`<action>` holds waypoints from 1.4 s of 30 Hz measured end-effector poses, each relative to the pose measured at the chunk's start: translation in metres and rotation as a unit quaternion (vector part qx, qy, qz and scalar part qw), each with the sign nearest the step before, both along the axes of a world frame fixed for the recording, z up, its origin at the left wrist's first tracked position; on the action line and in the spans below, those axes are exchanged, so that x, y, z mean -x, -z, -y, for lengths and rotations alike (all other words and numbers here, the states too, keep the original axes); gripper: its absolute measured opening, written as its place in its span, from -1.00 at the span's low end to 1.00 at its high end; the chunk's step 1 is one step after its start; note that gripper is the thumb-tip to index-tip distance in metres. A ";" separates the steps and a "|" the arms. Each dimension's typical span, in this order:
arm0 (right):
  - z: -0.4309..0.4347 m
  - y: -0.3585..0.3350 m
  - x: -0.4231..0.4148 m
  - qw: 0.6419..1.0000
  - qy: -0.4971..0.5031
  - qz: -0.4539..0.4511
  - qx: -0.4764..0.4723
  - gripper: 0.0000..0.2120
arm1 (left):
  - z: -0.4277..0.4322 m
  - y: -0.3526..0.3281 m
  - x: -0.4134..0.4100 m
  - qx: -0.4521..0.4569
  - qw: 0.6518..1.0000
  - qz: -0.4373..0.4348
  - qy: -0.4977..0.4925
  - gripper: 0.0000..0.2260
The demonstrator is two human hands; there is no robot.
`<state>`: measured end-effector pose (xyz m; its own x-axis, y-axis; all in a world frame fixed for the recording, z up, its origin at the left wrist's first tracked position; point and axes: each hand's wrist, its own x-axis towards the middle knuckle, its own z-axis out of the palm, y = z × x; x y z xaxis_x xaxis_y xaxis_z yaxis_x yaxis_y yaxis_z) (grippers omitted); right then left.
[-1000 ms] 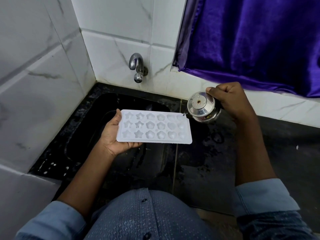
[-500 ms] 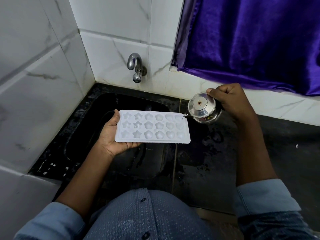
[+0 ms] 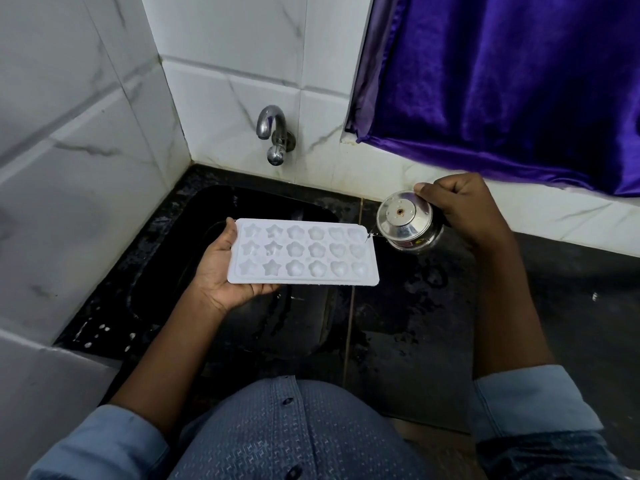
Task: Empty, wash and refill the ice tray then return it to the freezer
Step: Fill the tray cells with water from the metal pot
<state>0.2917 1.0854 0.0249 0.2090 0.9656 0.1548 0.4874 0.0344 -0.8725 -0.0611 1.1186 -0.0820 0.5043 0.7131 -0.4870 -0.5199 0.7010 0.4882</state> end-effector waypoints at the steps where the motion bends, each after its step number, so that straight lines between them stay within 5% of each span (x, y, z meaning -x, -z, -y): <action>1: 0.001 0.000 0.000 1.000 0.000 -0.003 0.002 -0.46 | 0.000 -0.001 0.000 -0.001 1.000 0.000 -0.001 -0.33; 42: 0.017 0.012 0.019 1.000 -0.010 -0.008 0.024 -0.45 | -0.001 -0.001 0.001 -0.004 1.000 -0.002 -0.016 -0.32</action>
<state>0.2723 1.0685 0.0127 0.1925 0.9757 0.1049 0.4737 0.0012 -0.8807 -0.0620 1.1201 -0.0811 0.4796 0.7321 -0.4837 -0.5399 0.6807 0.4951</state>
